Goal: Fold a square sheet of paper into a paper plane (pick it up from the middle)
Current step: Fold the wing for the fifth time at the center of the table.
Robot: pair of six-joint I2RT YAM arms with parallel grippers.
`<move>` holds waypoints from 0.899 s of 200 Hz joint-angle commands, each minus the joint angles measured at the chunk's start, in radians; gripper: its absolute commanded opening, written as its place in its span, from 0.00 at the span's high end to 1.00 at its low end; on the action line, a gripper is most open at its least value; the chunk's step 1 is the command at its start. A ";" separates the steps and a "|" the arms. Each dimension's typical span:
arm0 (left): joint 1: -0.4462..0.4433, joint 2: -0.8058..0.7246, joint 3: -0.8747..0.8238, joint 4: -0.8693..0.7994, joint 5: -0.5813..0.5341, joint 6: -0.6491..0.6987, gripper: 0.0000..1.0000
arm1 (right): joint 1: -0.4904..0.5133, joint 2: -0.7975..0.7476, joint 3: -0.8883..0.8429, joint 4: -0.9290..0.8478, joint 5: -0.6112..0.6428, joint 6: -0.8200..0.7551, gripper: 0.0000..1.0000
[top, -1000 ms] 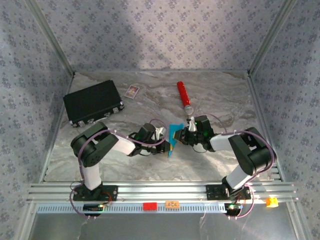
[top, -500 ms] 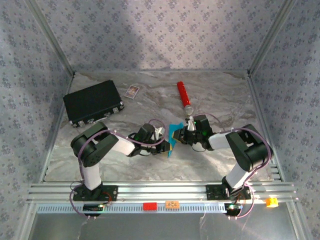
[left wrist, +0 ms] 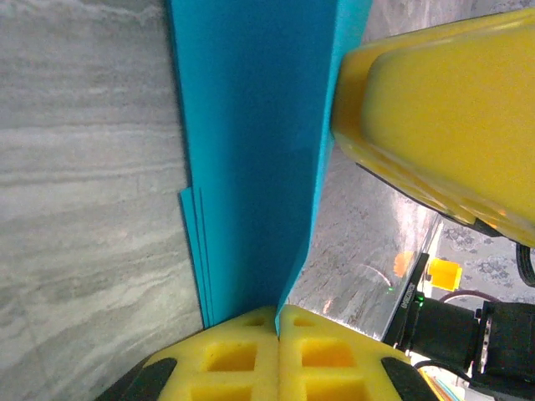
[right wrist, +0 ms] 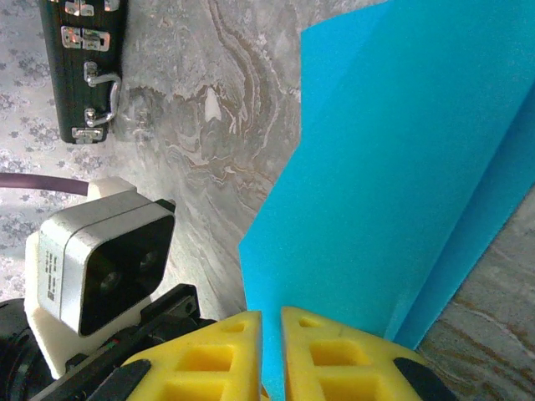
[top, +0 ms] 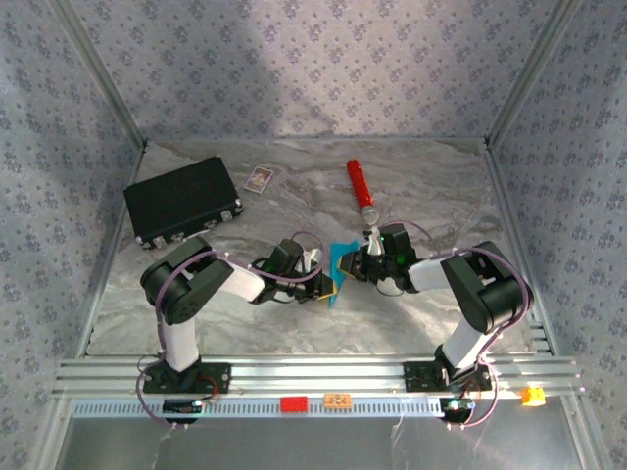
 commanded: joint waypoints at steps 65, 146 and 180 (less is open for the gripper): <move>0.014 0.050 -0.004 -0.095 -0.019 -0.023 1.00 | -0.008 0.080 0.055 0.001 -0.039 -0.030 0.86; 0.018 0.054 -0.008 -0.115 -0.030 -0.032 1.00 | -0.010 0.128 0.062 -0.001 -0.023 -0.027 0.86; 0.018 0.043 -0.011 -0.118 -0.028 -0.022 0.97 | -0.010 0.153 0.058 -0.027 -0.004 -0.029 0.86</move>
